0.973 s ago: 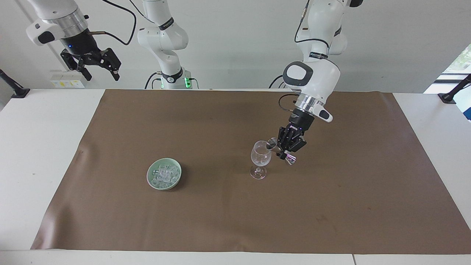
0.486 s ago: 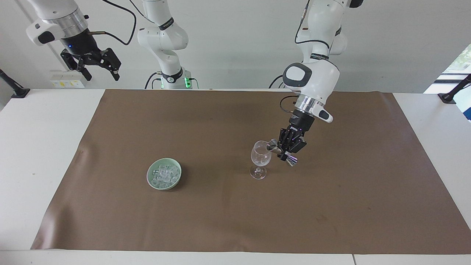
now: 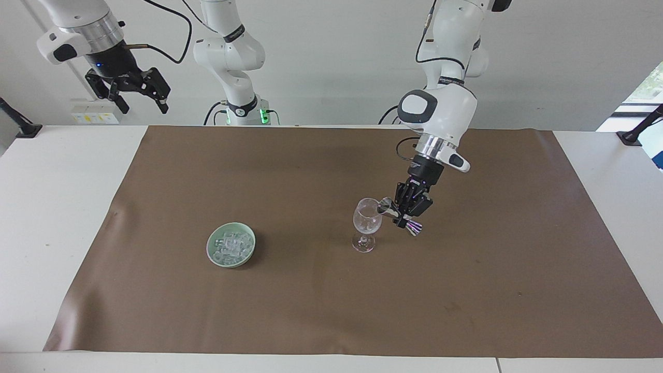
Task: Pour wine and add ice with both arms
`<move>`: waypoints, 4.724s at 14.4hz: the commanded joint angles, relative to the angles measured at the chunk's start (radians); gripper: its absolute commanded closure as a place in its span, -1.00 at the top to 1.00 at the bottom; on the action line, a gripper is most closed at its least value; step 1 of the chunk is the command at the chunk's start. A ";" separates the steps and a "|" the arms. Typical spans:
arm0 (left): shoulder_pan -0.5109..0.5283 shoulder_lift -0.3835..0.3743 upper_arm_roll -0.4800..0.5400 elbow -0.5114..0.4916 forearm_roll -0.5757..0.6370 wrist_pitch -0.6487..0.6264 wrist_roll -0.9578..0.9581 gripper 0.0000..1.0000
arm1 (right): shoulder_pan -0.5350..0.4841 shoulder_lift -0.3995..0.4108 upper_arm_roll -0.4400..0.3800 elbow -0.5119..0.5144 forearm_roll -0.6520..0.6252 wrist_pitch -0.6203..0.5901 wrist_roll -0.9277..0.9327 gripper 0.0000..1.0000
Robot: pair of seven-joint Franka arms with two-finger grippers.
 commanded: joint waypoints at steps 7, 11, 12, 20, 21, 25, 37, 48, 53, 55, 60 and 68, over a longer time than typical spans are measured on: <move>-0.020 0.026 0.015 0.024 0.110 0.038 -0.004 -1.00 | -0.004 -0.012 0.004 -0.003 -0.002 -0.008 -0.010 1.00; -0.020 0.032 0.018 0.024 0.165 0.040 -0.004 -1.00 | -0.004 -0.012 0.004 -0.003 -0.002 -0.008 -0.010 1.00; -0.020 0.032 0.016 0.024 0.176 0.049 -0.004 -1.00 | -0.004 -0.012 0.004 -0.003 -0.002 -0.008 -0.010 1.00; -0.018 0.042 0.022 0.025 0.277 0.058 0.010 -1.00 | -0.004 -0.012 0.004 -0.003 -0.002 -0.008 -0.010 1.00; -0.018 0.042 0.024 0.024 0.285 0.063 0.013 -1.00 | -0.004 -0.012 0.004 -0.003 -0.002 -0.008 -0.010 1.00; -0.014 0.042 0.022 0.024 0.291 0.067 0.044 -1.00 | -0.004 -0.012 0.004 -0.003 -0.002 -0.008 -0.010 1.00; -0.015 0.042 0.022 0.014 0.303 0.095 0.084 -1.00 | -0.004 -0.012 0.004 -0.003 -0.002 -0.008 -0.010 1.00; -0.018 0.040 0.021 0.014 0.303 0.099 0.108 -1.00 | -0.004 -0.012 0.004 -0.003 -0.002 -0.008 -0.010 1.00; -0.020 0.040 0.022 0.016 0.303 0.099 0.110 -1.00 | -0.004 -0.012 0.004 -0.003 -0.002 -0.008 -0.010 1.00; -0.020 0.036 0.022 0.020 0.305 0.099 0.111 -1.00 | -0.004 -0.012 0.004 -0.003 -0.002 -0.008 -0.010 1.00; -0.032 0.029 0.022 0.013 0.305 0.099 0.111 -1.00 | -0.004 -0.012 0.004 -0.003 -0.002 -0.008 -0.010 1.00; -0.032 0.022 0.024 0.010 0.306 0.095 0.170 -1.00 | -0.004 -0.012 0.004 -0.003 -0.002 -0.008 -0.010 1.00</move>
